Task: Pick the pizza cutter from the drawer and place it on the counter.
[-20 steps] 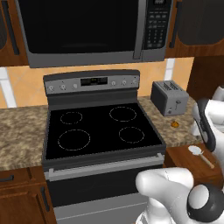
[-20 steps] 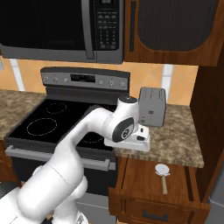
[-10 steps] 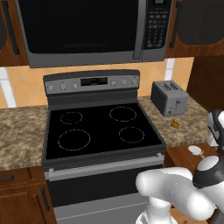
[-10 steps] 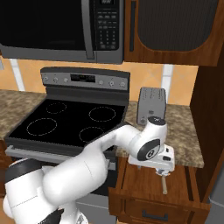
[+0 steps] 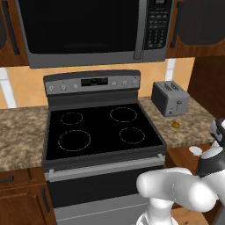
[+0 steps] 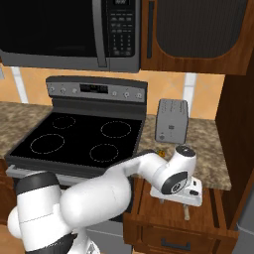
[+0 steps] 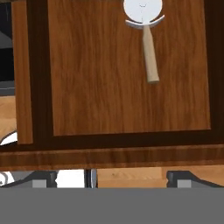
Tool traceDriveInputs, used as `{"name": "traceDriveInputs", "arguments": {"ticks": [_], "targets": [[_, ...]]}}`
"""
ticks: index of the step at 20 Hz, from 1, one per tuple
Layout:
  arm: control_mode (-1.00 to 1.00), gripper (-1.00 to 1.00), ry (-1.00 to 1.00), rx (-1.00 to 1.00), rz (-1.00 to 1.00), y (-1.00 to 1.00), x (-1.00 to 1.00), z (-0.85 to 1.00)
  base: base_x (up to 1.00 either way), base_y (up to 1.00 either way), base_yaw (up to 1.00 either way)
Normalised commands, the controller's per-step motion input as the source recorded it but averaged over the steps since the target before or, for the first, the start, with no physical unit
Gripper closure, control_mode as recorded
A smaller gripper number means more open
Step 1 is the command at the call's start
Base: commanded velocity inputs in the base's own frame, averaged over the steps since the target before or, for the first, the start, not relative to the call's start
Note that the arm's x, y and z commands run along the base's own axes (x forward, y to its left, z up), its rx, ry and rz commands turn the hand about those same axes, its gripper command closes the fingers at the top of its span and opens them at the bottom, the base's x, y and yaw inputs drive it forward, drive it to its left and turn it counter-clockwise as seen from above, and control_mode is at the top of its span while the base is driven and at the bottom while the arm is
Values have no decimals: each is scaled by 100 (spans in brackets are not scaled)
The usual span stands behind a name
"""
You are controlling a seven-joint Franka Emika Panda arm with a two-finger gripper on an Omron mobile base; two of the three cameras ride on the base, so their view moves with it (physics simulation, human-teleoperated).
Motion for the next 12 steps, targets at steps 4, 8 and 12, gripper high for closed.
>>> {"name": "traceDriveInputs", "arguments": {"ticks": [4, 8, 12], "targets": [[-100, -100, 2, 0, -2, 11, -2, -49, 0, 0, 0], [-100, -100, 5, 0, -6, 25, 0, -39, 0, 0, 0], [-100, -100, 2, 0, -4, 8, 0, -33, 0, 0, 0]]}}
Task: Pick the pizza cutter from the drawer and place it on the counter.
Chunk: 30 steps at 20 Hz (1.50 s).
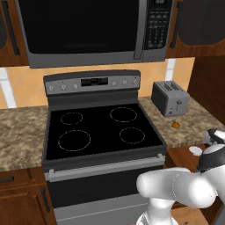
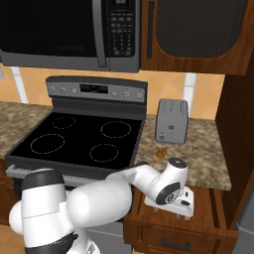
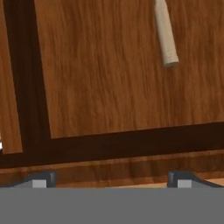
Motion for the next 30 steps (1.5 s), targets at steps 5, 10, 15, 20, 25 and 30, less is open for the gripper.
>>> {"name": "traceDriveInputs", "arguments": {"ticks": [5, 10, 15, 20, 25, 30], "targets": [[-100, -100, 0, 0, -1, 0, 0, -36, 0, 0, 0], [-100, -100, 0, 0, 0, 0, 0, -28, 0, 0, 0], [-100, -100, 1, 0, -1, 1, 1, -1, 0, 0, 0], [-100, -100, 5, -7, 0, 19, -16, -79, 0, 0, 0], [-100, -100, 39, -14, 0, -15, -99, -100, 0, 0, 0], [-100, -100, 45, -15, 0, -33, -100, -100, 0, 0, 0]]}}
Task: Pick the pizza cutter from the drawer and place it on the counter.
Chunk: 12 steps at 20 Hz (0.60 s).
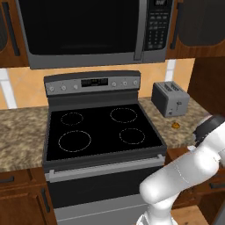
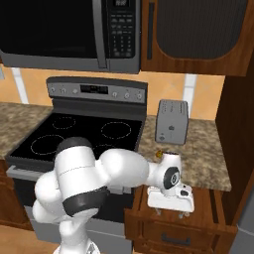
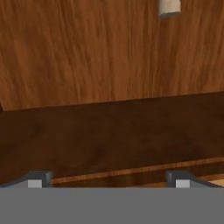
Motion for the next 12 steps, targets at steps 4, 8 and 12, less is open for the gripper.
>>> {"name": "traceDriveInputs", "arguments": {"ticks": [4, 8, 12], "targets": [[-100, -100, 41, -15, 0, -36, -100, -100, 0, 0, 0], [-100, -100, 43, -13, 0, -37, -100, -100, 0, 0, 0], [-100, -100, 26, 0, 0, -45, -100, -53, 0, 0, 0]]}}
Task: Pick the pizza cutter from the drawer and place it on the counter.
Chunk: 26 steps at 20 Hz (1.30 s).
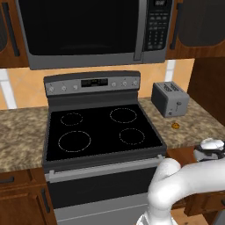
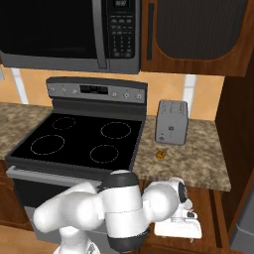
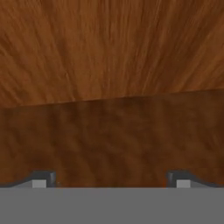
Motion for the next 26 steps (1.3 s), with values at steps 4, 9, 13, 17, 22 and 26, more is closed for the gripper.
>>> {"name": "traceDriveInputs", "arguments": {"ticks": [4, 9, 13, 17, 22, 26], "targets": [[-100, -100, -25, 15, 0, 0, -48, 100, 0, 0, 0], [-100, -100, -25, 27, 1, 0, 0, 100, 0, 0, 0], [-100, -100, -81, 26, -1, 44, -37, 48, 0, 0, 0], [-100, -100, -96, 15, -5, 91, -23, 12, 0, 0, 0], [-100, -100, -63, 4, -11, -19, 0, 54, 0, 0, 0], [-100, -100, -1, 2, -2, -29, 9, 30, 0, 0, 0]]}}
